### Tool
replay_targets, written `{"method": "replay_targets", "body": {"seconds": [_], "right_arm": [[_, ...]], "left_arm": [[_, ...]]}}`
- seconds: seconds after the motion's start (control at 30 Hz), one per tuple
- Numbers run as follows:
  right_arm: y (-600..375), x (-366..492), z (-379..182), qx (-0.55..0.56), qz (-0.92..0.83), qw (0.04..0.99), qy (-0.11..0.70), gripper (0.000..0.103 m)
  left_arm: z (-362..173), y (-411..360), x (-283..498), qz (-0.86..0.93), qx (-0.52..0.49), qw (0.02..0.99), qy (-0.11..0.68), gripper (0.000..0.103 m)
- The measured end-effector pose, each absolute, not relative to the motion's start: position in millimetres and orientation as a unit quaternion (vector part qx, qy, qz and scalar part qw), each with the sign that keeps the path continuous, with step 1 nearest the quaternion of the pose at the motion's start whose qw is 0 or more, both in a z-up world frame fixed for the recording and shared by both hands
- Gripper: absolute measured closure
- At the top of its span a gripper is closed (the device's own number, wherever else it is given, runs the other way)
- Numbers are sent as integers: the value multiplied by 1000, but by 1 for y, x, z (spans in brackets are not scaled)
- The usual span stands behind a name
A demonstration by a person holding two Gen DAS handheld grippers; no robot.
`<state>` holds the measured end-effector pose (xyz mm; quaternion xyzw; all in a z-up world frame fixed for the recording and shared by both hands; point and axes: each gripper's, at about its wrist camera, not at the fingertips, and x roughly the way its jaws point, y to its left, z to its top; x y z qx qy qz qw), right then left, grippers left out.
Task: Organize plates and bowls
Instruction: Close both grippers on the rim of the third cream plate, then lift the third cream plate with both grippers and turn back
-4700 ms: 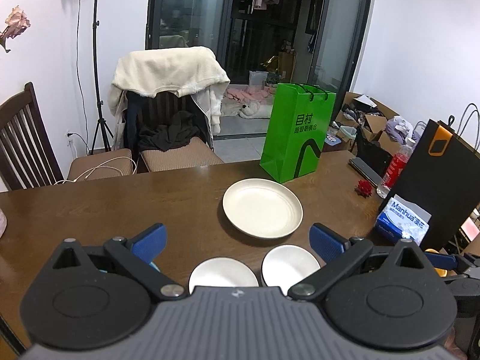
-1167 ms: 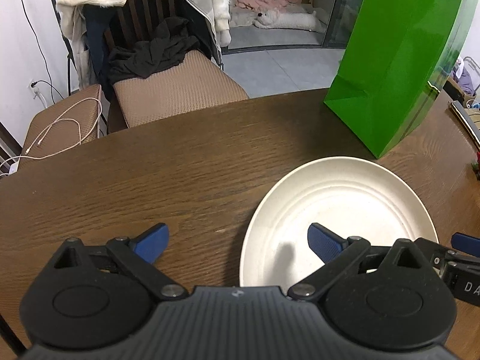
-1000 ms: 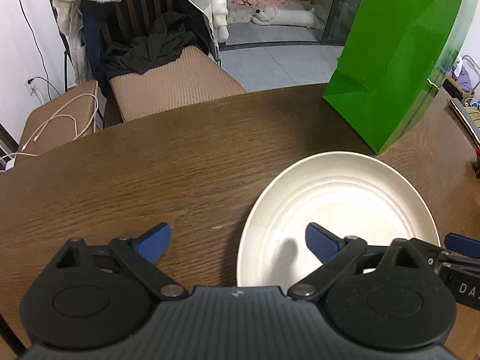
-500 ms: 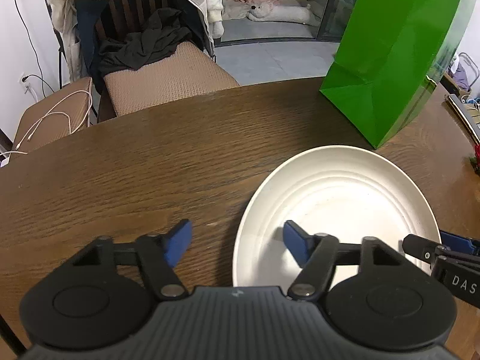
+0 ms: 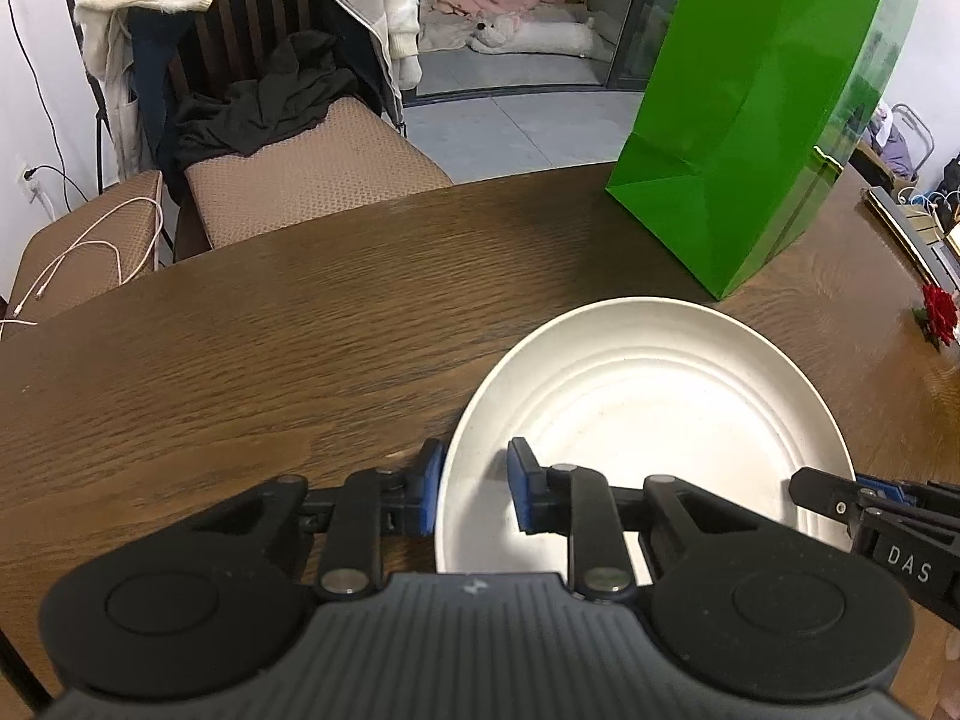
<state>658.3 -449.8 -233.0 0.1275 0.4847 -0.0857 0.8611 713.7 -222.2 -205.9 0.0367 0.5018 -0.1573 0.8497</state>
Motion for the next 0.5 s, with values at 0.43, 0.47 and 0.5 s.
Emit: {"method": "replay_targets", "body": {"seconds": [0.43, 0.47, 0.5], "right_arm": [[-448, 648, -229, 138, -86, 867, 471, 87], [-448, 647, -228, 137, -86, 868, 469, 87], [-448, 647, -227, 136, -87, 869, 468, 87]], "left_arm": [[-195, -223, 708, -157, 45, 857, 489, 79], [-193, -223, 707, -156, 45, 857, 488, 79], [-191, -222, 706, -156, 44, 858, 487, 79]]}}
